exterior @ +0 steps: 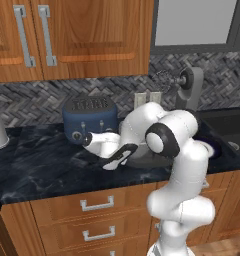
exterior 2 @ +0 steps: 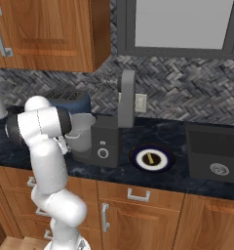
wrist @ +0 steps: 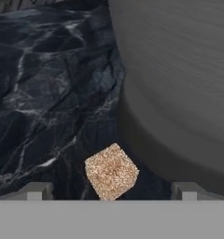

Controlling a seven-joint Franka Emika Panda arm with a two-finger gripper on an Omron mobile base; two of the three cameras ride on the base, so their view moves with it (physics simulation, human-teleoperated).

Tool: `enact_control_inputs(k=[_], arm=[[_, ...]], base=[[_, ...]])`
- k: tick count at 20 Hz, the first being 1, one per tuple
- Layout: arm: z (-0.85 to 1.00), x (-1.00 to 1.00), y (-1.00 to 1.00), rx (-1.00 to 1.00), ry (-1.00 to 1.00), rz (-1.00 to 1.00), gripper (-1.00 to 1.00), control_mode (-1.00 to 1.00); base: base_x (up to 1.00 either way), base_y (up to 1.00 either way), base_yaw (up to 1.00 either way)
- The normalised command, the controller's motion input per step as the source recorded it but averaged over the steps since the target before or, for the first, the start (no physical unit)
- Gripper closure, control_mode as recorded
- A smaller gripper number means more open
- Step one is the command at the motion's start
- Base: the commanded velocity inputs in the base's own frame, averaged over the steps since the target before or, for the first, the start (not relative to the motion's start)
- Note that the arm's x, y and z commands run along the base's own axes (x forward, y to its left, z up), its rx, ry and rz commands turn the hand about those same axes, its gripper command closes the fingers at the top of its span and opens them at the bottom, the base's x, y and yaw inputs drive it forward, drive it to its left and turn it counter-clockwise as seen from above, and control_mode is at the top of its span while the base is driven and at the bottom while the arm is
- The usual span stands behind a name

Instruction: Add butter and sugar cubes to the stand mixer bowl and then turn on the stand mixer to begin making frosting.

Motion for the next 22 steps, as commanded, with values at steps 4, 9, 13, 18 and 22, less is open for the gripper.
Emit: enact_control_inputs(k=[4,9,13,18,22], arm=[[-0.38,0.04,0.27,-0.02,-0.04,-0.14,-1.0,-1.0],[-0.36,0.0,0.21,-0.04,-0.05,-0.23,-1.0,-1.0],[-0.35,0.0,0.07,-0.07,-0.08,-0.31,-1.0,-1.0],[-0.29,-0.26,0.0,-0.06,-0.12,-0.36,-1.0,-1.0],[-0.31,-0.59,-0.11,-0.04,-0.23,-0.32,-1.0,-1.0]], base=[[0.0,0.0,0.0],[0.0,0.0,0.0],[0.0,0.0,0.0],[0.0,0.0,0.0],[0.0,0.0,0.0]])
